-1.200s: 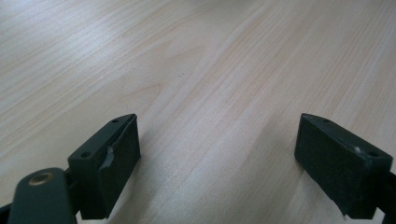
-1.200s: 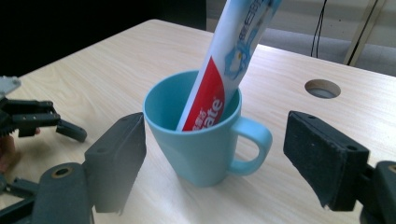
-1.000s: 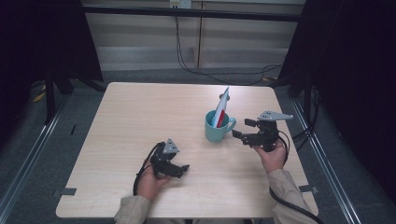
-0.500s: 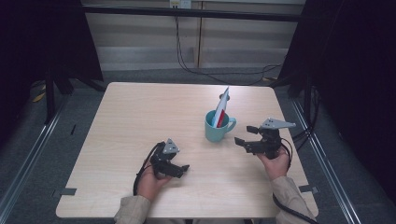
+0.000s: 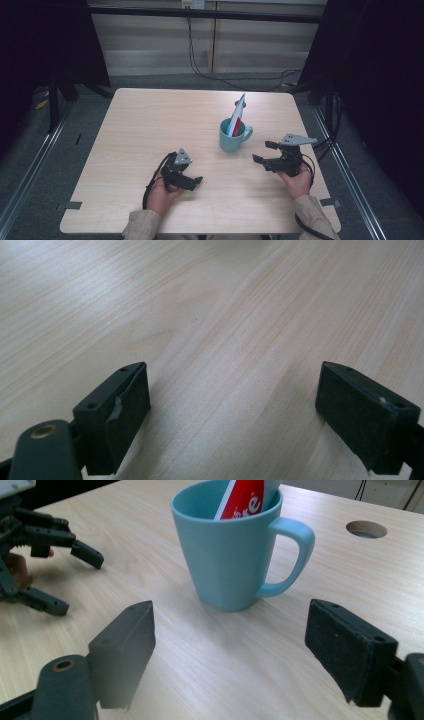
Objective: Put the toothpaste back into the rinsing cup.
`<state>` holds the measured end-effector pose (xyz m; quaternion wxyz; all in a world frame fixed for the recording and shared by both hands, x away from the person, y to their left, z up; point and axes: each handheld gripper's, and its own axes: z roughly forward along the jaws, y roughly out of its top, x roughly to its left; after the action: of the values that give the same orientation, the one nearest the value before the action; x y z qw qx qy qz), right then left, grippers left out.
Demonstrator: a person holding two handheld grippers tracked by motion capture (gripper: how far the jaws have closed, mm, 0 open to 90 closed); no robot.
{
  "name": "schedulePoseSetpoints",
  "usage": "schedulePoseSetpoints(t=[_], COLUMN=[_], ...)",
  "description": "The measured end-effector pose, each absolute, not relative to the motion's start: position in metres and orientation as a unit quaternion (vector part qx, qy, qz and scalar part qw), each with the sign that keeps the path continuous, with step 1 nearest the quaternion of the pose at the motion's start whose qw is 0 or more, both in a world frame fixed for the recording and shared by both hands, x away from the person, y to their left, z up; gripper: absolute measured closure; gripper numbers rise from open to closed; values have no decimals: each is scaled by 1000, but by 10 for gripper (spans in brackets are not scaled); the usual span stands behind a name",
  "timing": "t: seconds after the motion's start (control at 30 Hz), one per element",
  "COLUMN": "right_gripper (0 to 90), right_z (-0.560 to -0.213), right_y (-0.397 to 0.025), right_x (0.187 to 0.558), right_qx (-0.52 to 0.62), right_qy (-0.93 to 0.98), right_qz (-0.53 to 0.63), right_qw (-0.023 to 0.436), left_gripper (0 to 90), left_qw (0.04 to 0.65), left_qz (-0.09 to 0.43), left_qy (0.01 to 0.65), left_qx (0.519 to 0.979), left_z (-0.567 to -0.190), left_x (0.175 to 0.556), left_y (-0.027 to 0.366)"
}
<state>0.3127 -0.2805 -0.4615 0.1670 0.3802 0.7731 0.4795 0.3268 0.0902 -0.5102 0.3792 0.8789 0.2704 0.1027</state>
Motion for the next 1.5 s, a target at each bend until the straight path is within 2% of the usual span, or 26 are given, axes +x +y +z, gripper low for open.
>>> schedulePoseSetpoints(t=[0.8, 1.5], right_gripper=[200, 205], right_z=[-494, -506], right_y=[-293, -292], right_x=[294, 287], right_qx=[380, 378], right_qy=[803, 821], right_qz=[430, 397], right_qw=[162, 163], left_gripper=[138, 138], left_qw=[379, 379], left_qz=[103, 104], left_qy=[270, 270], left_qx=[879, 879], left_z=[-510, -510], left_x=[327, 327], left_y=[90, 90])
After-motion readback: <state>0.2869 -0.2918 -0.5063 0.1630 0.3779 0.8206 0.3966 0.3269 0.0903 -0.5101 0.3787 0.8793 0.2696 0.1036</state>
